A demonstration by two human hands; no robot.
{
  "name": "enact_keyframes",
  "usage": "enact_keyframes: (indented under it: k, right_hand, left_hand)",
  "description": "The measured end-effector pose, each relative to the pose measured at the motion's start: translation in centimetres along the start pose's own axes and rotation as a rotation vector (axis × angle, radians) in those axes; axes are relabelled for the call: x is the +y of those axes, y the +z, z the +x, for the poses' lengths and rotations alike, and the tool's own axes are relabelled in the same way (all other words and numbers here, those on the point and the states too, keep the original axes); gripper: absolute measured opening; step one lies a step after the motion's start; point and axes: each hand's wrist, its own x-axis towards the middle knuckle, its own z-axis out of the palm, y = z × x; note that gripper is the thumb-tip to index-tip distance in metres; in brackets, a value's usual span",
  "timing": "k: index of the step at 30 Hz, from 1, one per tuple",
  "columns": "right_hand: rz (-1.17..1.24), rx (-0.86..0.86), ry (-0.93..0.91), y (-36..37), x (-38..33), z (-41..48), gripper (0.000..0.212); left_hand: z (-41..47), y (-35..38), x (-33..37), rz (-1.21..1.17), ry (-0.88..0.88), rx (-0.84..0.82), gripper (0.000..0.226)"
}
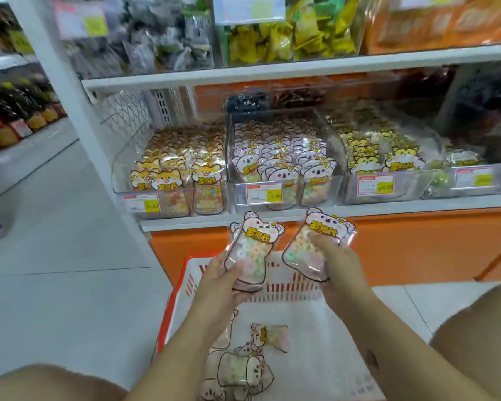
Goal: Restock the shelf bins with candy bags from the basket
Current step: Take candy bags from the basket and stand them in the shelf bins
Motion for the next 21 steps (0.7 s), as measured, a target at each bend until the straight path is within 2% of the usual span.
enact_keyframes:
  k: [4, 7, 9, 12, 15, 16, 19, 21]
  right_hand:
    - [-0.029, -0.266, 0.031, 1.4, -2.0, -3.1, 0.021]
    - [0.023, -0.27, 0.009, 1.9, -1.7, -4.3, 0.028]
    - [0.061, -0.254, 0.025, 2.0, -1.4, -4.2, 0.027]
    - [0.049, -0.287, 0.081, 2.0, -1.0, -3.8, 0.045]
    - [-0.03, -0.202, -0.021, 1.2, -0.9, -2.7, 0.034]
    - [-0.055, -0.166, -0.072, 1.0, -1.0, -2.4, 0.037]
    - [-0.1, -0.129, -0.18, 0.8, -1.2, -2.0, 0.051]
    - [-0.146, -0.136, -0.207, 1.4, -1.0, -2.7, 0.045]
  left_hand:
    - [-1.9, 1.5, 0.8, 0.004, 0.039, -0.063, 0.041]
    - [-2.5, 2.4, 0.5, 0.067, 0.066, -0.08, 0.048]
    - [-2.8, 2.7, 0.4, 0.083, 0.082, -0.082, 0.045]
    - [-3.2, 2.7, 0.7, 0.035, 0.095, -0.058, 0.038]
    - [-2.7, 1.9, 0.9, -0.085, 0.084, -0.005, 0.035]
    - [-2.4, 1.6, 0.9, -0.105, 0.099, 0.043, 0.035]
    - [-2.5, 1.0, 1.2, 0.099, 0.282, 0.159, 0.034]
    - [-3.4, 1.6, 1.2, 0.338, 0.419, 0.107, 0.03]
